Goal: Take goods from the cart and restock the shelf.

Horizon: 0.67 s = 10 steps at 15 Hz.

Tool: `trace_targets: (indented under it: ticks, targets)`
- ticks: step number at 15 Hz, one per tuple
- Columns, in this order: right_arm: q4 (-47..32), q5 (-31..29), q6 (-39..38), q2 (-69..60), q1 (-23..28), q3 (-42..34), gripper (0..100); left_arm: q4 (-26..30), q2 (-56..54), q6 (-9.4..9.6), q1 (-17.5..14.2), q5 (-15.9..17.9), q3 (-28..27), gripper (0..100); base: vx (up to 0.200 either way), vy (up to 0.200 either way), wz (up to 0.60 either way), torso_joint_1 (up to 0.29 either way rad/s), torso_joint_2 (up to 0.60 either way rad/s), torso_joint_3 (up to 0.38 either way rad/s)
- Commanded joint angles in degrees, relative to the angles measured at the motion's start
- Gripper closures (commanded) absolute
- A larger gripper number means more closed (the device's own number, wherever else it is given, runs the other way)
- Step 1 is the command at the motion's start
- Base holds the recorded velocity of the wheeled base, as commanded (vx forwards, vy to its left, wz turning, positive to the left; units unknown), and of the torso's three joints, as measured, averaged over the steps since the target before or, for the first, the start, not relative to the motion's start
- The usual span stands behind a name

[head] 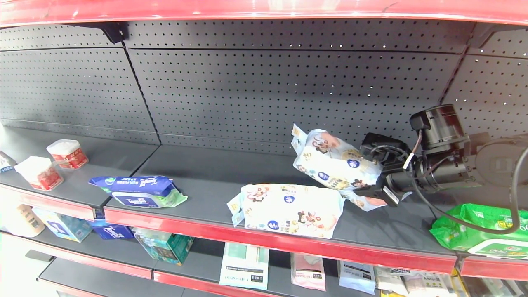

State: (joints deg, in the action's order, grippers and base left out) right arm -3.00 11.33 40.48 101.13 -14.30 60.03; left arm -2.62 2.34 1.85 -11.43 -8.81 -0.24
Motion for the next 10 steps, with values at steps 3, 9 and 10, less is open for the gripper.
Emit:
trace_targets:
  ticks: [3,9,10]
  targets:
    - [0.01,0.1,0.03,-0.06,-0.03,0.0,100,-0.28,-2.34,0.17,1.06,2.93,0.24,0,0.0,0.0,0.0,0.0,0.0,0.0]
    - [0.01,0.1,0.03,-0.15,0.06,0.0,100,2.8,-2.34,1.31,1.15,10.04,0.16,0,0.0,0.0,0.0,0.0,0.0,0.0]
    - [0.01,0.1,0.03,-0.06,0.15,0.09,100,2.88,-2.34,-0.97,1.15,9.78,0.24,0,0.0,0.0,0.0,0.0,0.0,0.0]
